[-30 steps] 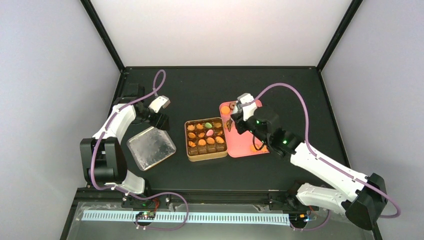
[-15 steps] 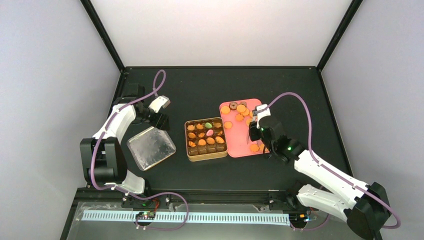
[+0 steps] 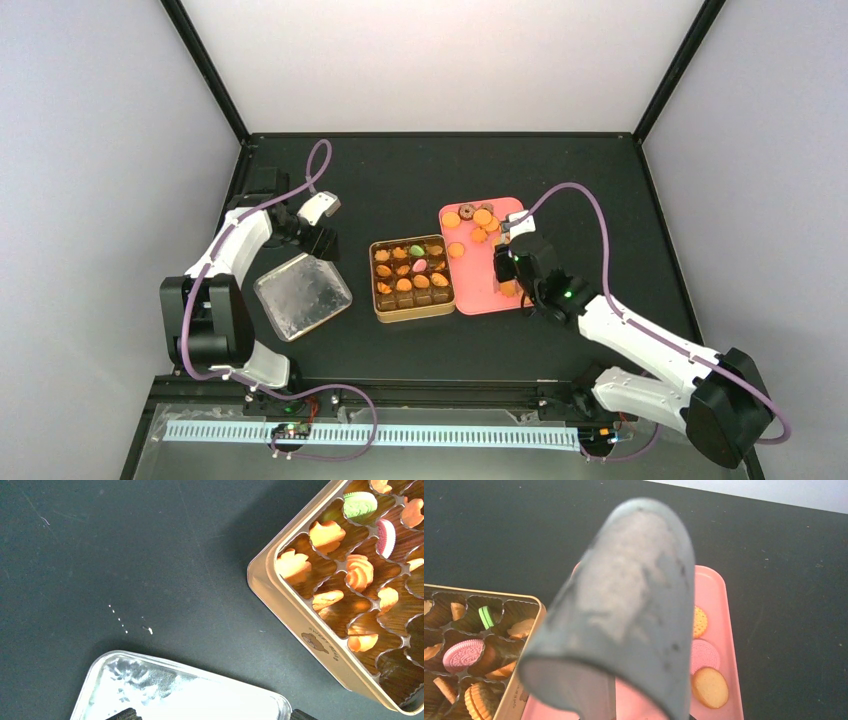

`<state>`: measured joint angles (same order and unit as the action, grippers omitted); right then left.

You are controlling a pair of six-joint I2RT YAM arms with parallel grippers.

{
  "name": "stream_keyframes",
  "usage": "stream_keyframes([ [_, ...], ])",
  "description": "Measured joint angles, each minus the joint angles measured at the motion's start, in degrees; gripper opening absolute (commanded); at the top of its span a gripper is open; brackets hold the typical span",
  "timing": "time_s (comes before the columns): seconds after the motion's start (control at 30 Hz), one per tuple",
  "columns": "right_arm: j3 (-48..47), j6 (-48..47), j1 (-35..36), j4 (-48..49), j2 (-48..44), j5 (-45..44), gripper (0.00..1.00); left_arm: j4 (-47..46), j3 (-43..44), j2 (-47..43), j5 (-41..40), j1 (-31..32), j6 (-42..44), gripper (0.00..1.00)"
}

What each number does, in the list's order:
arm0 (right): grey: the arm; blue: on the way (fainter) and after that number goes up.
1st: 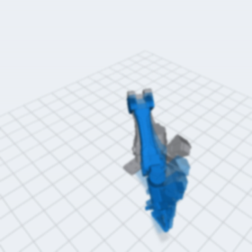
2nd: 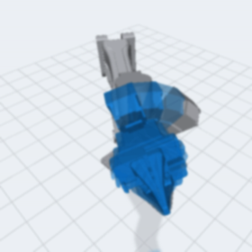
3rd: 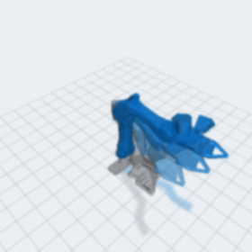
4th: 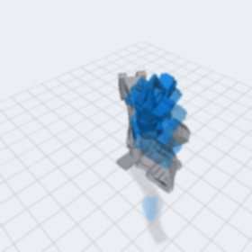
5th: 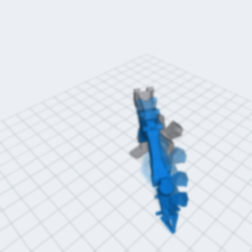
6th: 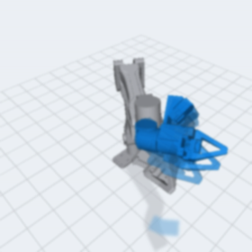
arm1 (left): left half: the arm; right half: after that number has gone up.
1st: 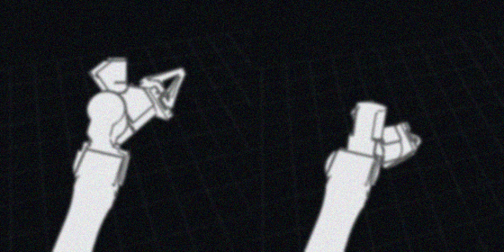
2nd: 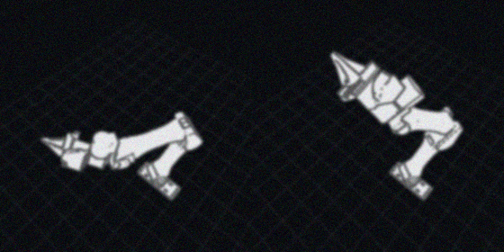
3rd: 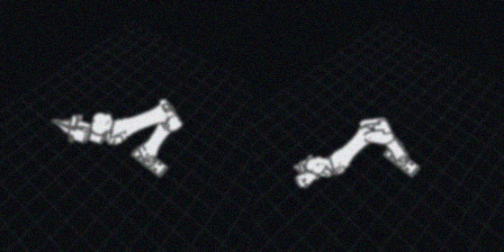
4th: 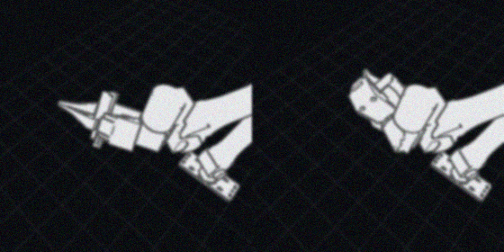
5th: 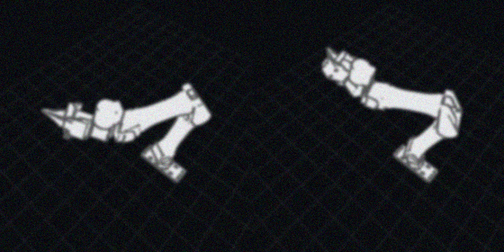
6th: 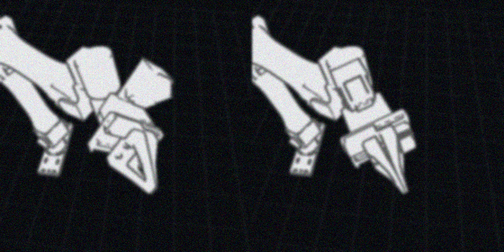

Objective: Pack the cookies
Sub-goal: Pick up the fake cookies from the plate.

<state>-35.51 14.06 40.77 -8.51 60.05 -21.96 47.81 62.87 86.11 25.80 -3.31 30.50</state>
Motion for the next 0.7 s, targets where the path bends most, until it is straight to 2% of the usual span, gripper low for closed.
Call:
stream_keyframes([
  [0.5, 0.26, -0.48, -0.02, -1.01, -1.25, 1.01, 0.01, 0.17, 0.0, 0.0, 0.0, 0.0, 0.0, 0.8],
  [0.7, -3.52, -1.88, -0.02, -2.51, -1.51, 4.15, 0.01, 0.2, 0.02, 0.0, 0.0, 0.0, 0.0, 0.8],
])
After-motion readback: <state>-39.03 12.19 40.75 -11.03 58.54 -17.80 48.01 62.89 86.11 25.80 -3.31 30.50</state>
